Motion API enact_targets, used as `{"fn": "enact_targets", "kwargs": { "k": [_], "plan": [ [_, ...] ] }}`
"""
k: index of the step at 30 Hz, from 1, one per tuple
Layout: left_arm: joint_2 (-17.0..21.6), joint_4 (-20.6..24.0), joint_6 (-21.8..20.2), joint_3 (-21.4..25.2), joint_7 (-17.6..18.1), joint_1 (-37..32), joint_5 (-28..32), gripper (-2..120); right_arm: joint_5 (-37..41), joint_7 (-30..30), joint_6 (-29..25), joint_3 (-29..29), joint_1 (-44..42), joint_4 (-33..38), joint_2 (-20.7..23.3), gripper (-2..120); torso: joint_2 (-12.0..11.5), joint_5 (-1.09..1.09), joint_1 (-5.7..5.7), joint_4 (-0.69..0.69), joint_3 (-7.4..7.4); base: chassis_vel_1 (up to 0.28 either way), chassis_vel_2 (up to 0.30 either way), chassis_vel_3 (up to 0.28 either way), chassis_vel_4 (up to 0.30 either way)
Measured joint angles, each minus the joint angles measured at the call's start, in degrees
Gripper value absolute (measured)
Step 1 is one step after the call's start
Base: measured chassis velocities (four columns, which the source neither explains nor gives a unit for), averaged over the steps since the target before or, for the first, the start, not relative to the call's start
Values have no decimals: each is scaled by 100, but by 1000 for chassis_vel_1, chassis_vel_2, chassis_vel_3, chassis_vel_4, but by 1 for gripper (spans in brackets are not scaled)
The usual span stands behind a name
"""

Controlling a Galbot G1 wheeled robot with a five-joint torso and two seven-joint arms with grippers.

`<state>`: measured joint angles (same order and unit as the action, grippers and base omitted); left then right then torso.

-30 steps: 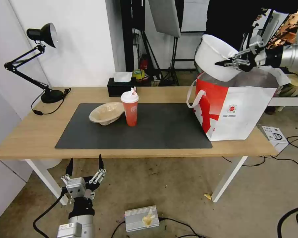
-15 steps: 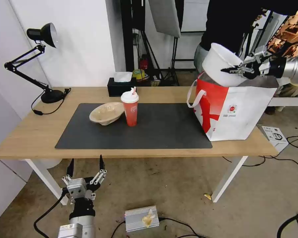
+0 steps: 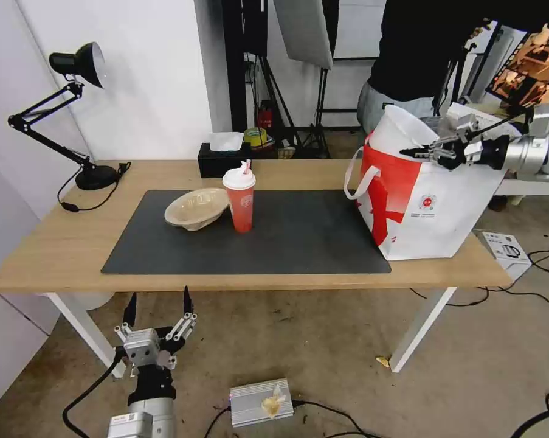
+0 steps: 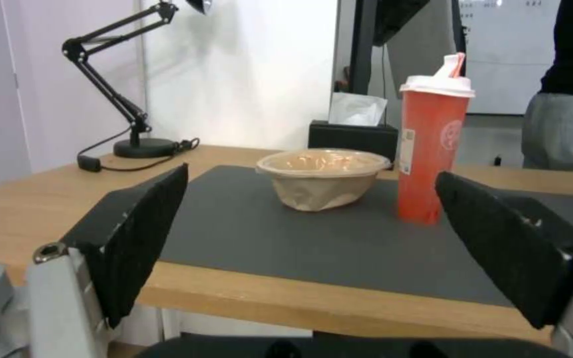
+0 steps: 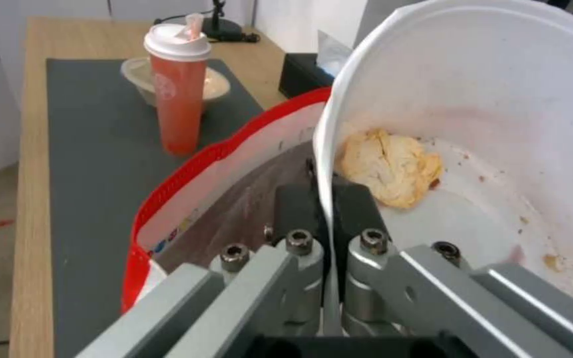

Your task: Pick up the trash from the table and place it into the takeout bag.

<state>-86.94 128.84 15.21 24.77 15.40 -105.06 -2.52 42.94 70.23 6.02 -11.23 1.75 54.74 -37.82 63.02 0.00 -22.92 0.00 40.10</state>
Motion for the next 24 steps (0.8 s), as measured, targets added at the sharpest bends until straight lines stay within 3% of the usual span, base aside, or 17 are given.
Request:
{"fn": "enact_targets", "kwargs": {
  "k": [7, 24],
  "plan": [
    [-70, 0, 31, -67, -1, -21, -103, 100, 71, -162, -128, 2, -122, 214, 76, 2, 0, 0, 0, -1, 0, 0, 0, 0, 0],
    [-88, 46, 130, -51, 1, -89, -130, 100, 314, -237, -115, -29, 2, 535, 366, 67, 0, 0, 0, -1, 0, 0, 0, 0, 0]
  ]
}}
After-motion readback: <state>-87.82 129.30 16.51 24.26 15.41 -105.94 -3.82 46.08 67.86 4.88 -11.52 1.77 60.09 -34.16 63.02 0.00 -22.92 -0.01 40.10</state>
